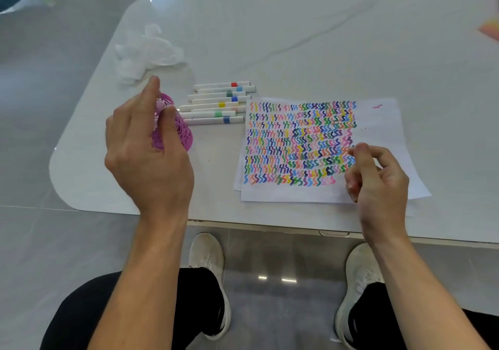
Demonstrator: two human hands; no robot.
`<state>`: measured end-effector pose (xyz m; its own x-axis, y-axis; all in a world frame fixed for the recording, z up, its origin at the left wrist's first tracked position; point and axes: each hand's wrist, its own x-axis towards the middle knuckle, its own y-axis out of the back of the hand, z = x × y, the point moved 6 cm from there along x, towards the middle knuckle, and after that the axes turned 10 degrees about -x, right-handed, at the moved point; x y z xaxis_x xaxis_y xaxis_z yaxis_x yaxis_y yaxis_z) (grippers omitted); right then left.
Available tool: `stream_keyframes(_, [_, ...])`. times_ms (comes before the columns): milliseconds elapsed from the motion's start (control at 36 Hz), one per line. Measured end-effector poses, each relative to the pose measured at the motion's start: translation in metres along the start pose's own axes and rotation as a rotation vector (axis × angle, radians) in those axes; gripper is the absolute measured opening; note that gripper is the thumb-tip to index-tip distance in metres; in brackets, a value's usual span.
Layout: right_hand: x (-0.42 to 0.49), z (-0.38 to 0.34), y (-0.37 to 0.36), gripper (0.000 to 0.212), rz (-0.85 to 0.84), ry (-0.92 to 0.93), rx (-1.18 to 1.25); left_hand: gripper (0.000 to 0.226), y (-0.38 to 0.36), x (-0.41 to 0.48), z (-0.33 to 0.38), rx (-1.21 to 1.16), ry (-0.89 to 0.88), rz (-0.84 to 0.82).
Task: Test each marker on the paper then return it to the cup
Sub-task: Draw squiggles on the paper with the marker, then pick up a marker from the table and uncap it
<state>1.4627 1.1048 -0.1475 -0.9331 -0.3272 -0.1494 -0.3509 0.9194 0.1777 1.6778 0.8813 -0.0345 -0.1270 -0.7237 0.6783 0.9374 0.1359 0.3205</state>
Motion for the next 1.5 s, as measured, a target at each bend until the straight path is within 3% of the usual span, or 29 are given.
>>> stream_keyframes(472, [0.001,0.004,0.001,0.022,0.002,-0.004,-0.03,0.043,-0.027,-0.005,-0.04,0.412,0.2,-0.27])
stream_keyframes(639, [0.001,0.003,0.001,0.023,0.0,-0.006,-0.028,0.054,-0.027,-0.007,-0.021,0.331,0.131,-0.224])
stream_keyframes(750, [0.0,0.002,0.002,0.022,-0.005,-0.002,-0.029,0.048,-0.033,-0.012,-0.004,0.193,-0.011,-0.219])
stream_keyframes(861, [-0.001,0.002,0.005,0.023,-0.004,-0.001,-0.026,0.039,-0.049,-0.026,0.009,0.089,-0.116,-0.318])
stream_keyframes(1028, [0.001,0.005,0.011,0.018,-0.004,0.008,-0.064,0.039,-0.085,-0.051,-0.001,0.126,0.09,-0.598])
stream_keyframes(1194, [0.002,0.007,0.01,0.011,-0.028,0.027,-0.08,0.05,-0.117,-0.059,-0.026,0.22,0.18,-0.743])
stream_keyframes(1500, [0.005,0.009,0.003,0.011,-0.063,0.038,-0.053,0.053,-0.123,-0.054,-0.038,0.29,0.194,-0.729])
